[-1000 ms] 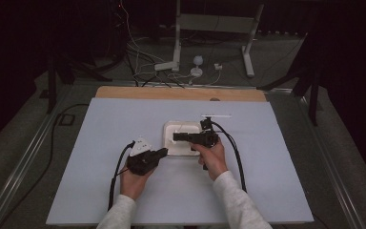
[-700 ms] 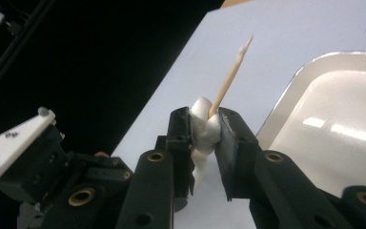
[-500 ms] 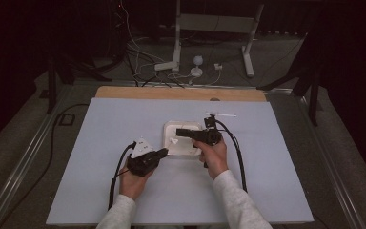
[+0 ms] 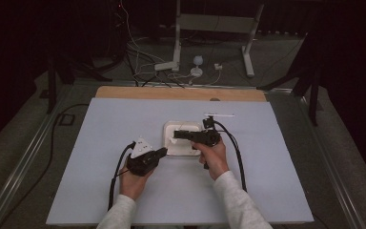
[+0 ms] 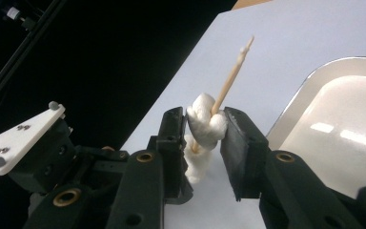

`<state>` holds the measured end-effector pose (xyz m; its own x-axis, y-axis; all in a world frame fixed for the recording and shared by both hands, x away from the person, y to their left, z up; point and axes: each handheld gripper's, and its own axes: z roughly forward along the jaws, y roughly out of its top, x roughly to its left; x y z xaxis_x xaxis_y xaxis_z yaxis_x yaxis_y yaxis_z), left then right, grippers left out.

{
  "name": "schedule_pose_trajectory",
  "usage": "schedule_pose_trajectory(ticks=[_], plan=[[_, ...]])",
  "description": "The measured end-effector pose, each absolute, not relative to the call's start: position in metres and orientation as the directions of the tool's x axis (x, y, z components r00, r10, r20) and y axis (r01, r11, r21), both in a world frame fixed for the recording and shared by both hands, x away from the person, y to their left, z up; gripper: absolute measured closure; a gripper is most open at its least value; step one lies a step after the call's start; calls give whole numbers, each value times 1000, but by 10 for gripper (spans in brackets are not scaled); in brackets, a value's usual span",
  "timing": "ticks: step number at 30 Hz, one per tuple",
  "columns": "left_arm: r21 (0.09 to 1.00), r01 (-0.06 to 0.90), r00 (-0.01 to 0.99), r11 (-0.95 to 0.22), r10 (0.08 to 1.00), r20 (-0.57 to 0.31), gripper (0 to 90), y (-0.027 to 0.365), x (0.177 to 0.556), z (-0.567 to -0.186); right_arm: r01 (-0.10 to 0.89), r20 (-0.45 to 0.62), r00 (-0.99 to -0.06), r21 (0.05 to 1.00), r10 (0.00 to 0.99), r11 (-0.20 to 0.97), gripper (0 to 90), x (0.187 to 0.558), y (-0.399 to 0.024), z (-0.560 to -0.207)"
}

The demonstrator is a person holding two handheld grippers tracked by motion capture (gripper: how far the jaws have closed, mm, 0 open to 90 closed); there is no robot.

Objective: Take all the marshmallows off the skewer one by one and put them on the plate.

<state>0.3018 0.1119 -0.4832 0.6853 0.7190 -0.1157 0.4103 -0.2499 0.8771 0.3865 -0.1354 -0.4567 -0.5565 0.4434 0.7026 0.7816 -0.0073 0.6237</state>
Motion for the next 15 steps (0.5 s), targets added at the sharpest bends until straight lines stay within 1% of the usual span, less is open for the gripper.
schedule_pose_trajectory(ticks=[3,11,13,15], plan=[[876,416,682,-244,721,-123,900,113,302,-484,777,700,-568,630,433,0,664,386,-133,-457],[876,418,676,-238,726,-126,900,113,303,-484,759,689,-595,651,414,6,566,385,-130,-455],[880,415,676,-232,725,-128,900,113,302,-483,756,682,-597,655,423,11,563,385,-128,-455],[883,411,680,-226,721,-132,900,113,302,-483,756,674,-596,655,437,22,601,385,-127,-456]])
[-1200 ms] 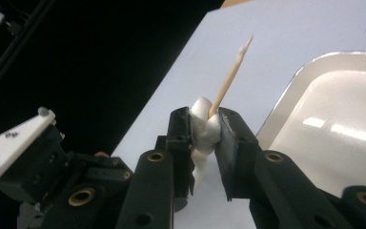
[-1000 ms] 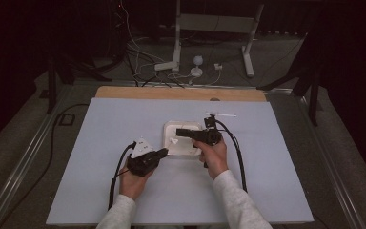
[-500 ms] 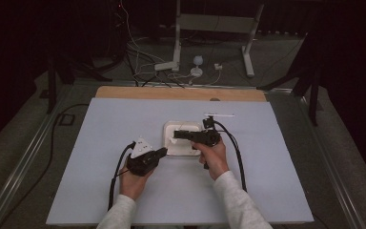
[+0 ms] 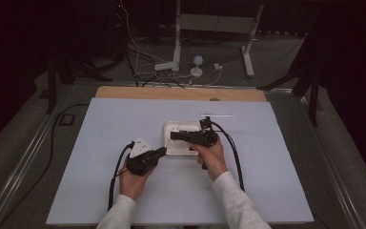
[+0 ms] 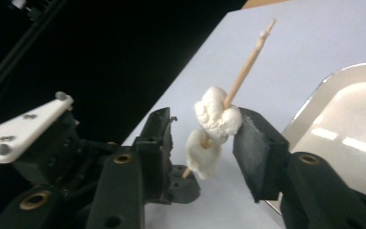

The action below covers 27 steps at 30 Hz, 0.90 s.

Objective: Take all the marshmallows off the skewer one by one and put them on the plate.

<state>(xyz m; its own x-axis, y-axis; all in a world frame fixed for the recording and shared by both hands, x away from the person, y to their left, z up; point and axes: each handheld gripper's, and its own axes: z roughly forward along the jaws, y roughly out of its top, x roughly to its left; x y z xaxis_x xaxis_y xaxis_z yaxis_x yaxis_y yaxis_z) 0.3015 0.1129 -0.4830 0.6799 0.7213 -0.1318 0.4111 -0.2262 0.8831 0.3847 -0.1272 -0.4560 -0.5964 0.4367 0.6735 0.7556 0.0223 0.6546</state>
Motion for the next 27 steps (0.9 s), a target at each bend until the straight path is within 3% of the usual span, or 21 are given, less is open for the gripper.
schedule_pose_trajectory(ticks=[6,9,18,27], plan=[[885,407,686,-225,715,-134,900,112,301,-484,776,694,-574,630,434,18,748,386,-125,-459],[887,403,690,-226,712,-132,900,112,301,-483,781,707,-564,624,427,-2,780,386,-126,-458],[893,381,704,-240,701,-112,900,115,299,-483,769,720,-528,631,451,-107,810,390,-141,-449],[901,353,723,-251,685,-92,900,115,297,-479,750,700,-544,653,463,-106,805,392,-148,-441]])
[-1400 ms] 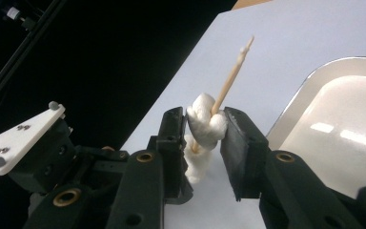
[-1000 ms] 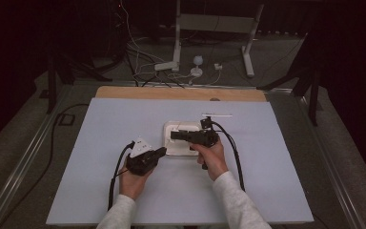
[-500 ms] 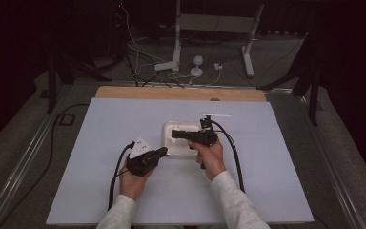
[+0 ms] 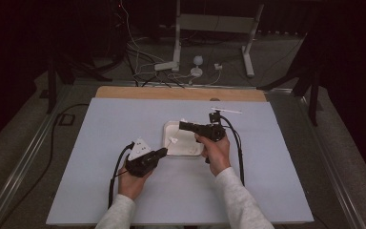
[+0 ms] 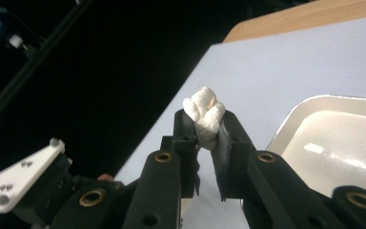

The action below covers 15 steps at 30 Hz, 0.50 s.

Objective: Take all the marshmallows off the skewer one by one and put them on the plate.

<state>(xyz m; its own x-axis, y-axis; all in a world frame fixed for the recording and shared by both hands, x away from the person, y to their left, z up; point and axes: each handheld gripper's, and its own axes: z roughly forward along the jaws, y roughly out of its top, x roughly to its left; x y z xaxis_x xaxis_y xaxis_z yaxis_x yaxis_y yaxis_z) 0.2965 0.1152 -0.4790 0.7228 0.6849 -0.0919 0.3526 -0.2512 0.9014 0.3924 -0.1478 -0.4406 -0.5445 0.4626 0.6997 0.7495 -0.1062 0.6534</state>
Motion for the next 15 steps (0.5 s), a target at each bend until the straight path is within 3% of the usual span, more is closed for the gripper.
schedule_pose_trajectory(ticks=[7,10,15], plan=[[897,350,721,-270,689,-73,900,117,295,-478,739,698,-538,660,473,-135,806,394,-151,-437],[883,375,709,-283,701,-76,900,122,294,-485,716,727,-498,652,473,-249,826,398,-167,-431],[894,393,683,-215,720,-127,900,129,298,-482,684,634,-554,716,539,-140,820,397,-177,-420]])
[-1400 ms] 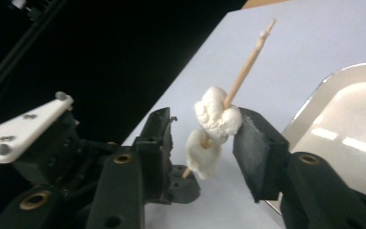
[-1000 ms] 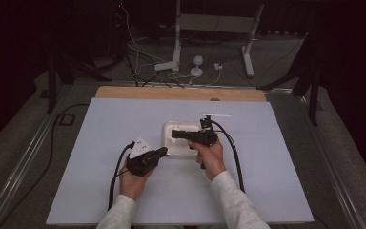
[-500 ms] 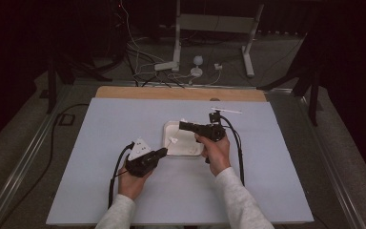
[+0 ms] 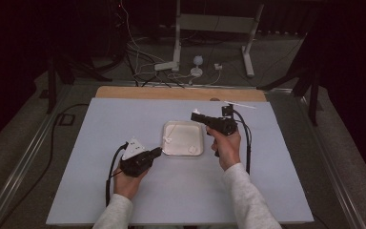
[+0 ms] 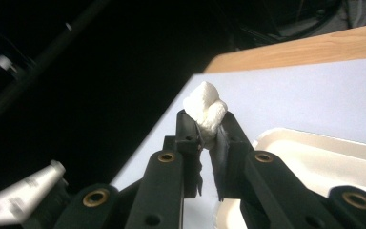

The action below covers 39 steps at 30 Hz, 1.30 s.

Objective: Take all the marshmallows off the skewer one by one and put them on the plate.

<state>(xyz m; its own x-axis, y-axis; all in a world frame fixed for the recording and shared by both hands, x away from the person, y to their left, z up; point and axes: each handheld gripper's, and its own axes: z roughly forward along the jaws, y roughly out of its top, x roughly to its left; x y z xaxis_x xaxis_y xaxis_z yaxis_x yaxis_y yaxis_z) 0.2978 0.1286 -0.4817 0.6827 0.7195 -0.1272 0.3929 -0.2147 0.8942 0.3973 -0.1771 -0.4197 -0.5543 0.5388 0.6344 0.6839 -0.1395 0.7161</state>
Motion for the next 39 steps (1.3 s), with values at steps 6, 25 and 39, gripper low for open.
schedule_pose_trajectory(ticks=[6,25,39], plan=[[889,404,678,-215,723,-133,900,127,299,-483,695,591,-551,716,590,-68,809,397,-172,-429],[877,432,667,-208,729,-155,900,125,302,-487,753,439,-514,643,737,142,482,404,-164,-472],[879,434,659,-198,735,-160,900,126,303,-486,723,486,-577,677,657,135,229,392,-158,-459]])
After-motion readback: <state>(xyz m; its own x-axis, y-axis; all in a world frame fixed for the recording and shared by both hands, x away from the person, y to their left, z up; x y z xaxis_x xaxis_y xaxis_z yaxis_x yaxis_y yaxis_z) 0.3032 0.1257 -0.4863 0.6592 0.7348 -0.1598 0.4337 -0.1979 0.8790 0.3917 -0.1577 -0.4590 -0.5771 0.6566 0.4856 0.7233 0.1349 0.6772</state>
